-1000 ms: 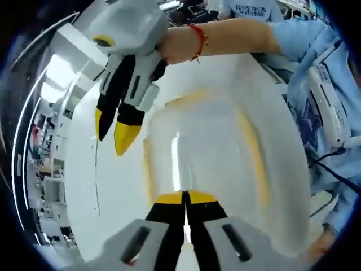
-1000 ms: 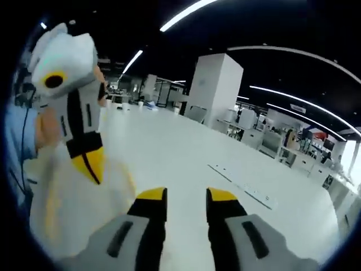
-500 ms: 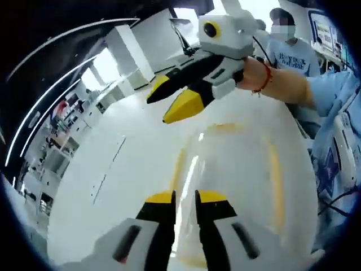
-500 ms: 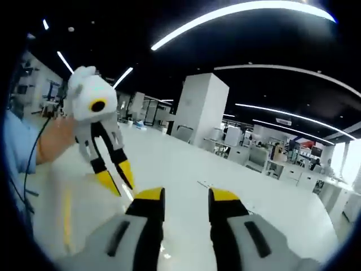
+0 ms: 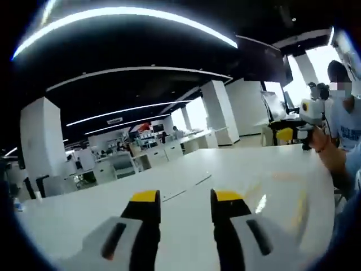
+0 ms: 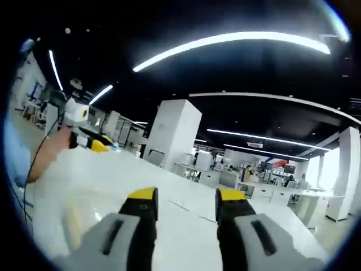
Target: Snap each plastic latch of the storage box into its locked position after aligning the lid with the box until every specified latch is closed and the lid sits flush.
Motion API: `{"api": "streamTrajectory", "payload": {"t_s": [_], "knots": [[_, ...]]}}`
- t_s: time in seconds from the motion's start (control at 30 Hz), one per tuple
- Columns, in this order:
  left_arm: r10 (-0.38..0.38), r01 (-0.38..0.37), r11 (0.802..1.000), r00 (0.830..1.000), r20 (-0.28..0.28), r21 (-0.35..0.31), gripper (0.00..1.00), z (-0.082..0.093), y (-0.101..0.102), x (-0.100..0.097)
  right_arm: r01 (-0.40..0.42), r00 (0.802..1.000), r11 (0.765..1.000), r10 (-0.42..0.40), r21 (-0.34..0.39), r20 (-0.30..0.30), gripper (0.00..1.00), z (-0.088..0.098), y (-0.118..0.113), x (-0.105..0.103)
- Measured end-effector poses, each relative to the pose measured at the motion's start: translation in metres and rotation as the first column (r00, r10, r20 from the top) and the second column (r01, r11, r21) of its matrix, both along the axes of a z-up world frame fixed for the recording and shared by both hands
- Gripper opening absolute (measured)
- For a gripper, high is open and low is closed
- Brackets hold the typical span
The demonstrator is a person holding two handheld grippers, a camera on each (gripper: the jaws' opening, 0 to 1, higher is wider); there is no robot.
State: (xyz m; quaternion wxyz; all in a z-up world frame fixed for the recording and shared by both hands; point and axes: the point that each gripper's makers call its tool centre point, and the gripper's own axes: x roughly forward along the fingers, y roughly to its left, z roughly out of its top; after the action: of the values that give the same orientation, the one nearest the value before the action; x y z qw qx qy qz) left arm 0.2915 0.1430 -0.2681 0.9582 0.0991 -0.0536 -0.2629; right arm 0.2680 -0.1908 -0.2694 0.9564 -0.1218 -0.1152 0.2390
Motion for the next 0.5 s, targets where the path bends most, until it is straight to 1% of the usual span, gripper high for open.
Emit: {"api": "streamTrajectory", "payload": {"t_s": [0.03,0.07,0.1,0.13,0.2,0.27,0.3,0.33,0.37,0.4,0.43,0.47,0.5], "knots": [[0.020,-0.020,1.000,0.999,0.028,-0.003,0.40,-0.001,0.007,-0.006,0.021,1.000,1.000,-0.021,-0.002,0.009,0.42,-0.001,-0.006,-0.004],[0.041,-0.041,0.999,0.999,0.035,-0.022,0.40,-0.003,0.016,-0.011,0.036,0.999,0.999,-0.036,-0.004,0.017,0.41,-0.003,-0.011,-0.009],[0.064,-0.062,0.997,0.997,0.042,-0.055,0.40,-0.004,0.025,-0.014,0.065,0.998,0.998,-0.066,0.018,0.024,0.41,-0.004,-0.018,-0.012],[0.072,-0.067,0.994,0.995,0.065,-0.083,0.40,-0.005,0.032,-0.018,0.087,0.995,0.996,-0.089,0.027,0.045,0.41,-0.004,-0.023,-0.017],[0.106,-0.096,0.985,0.993,0.058,-0.145,0.40,-0.013,0.046,-0.023,0.135,0.988,0.990,-0.138,0.042,0.073,0.41,-0.008,-0.032,-0.025],[0.153,-0.142,0.976,0.987,0.054,-0.165,0.40,-0.027,0.062,-0.028,0.204,0.974,0.977,-0.208,0.059,0.093,0.41,-0.017,-0.044,-0.032],[0.161,-0.150,0.974,0.985,0.055,-0.167,0.40,-0.028,0.064,-0.027,0.211,0.972,0.975,-0.217,0.067,0.094,0.41,-0.018,-0.046,-0.033],[0.195,-0.182,0.966,0.979,0.057,-0.183,0.40,-0.033,0.073,-0.027,0.239,0.964,0.966,-0.248,0.096,0.098,0.40,-0.024,-0.054,-0.035],[0.201,-0.187,0.964,0.978,0.059,-0.187,0.40,-0.035,0.076,-0.026,0.247,0.961,0.964,-0.257,0.101,0.098,0.40,-0.025,-0.056,-0.035],[0.202,-0.188,0.965,0.977,0.060,-0.185,0.40,-0.035,0.077,-0.027,0.263,0.957,0.959,-0.273,0.105,0.096,0.40,-0.028,-0.061,-0.035],[0.203,-0.191,0.967,0.977,0.059,-0.169,0.40,-0.036,0.077,-0.028,0.279,0.954,0.955,-0.287,0.097,0.083,0.40,-0.030,-0.064,-0.034],[0.206,-0.191,0.968,0.976,0.076,-0.165,0.40,-0.034,0.077,-0.031,0.297,0.949,0.951,-0.304,0.087,0.082,0.40,-0.031,-0.067,-0.034],[0.211,-0.190,0.965,0.972,0.106,-0.182,0.40,-0.029,0.079,-0.031,0.309,0.945,0.947,-0.316,0.087,0.089,0.39,-0.032,-0.070,-0.034]]}}
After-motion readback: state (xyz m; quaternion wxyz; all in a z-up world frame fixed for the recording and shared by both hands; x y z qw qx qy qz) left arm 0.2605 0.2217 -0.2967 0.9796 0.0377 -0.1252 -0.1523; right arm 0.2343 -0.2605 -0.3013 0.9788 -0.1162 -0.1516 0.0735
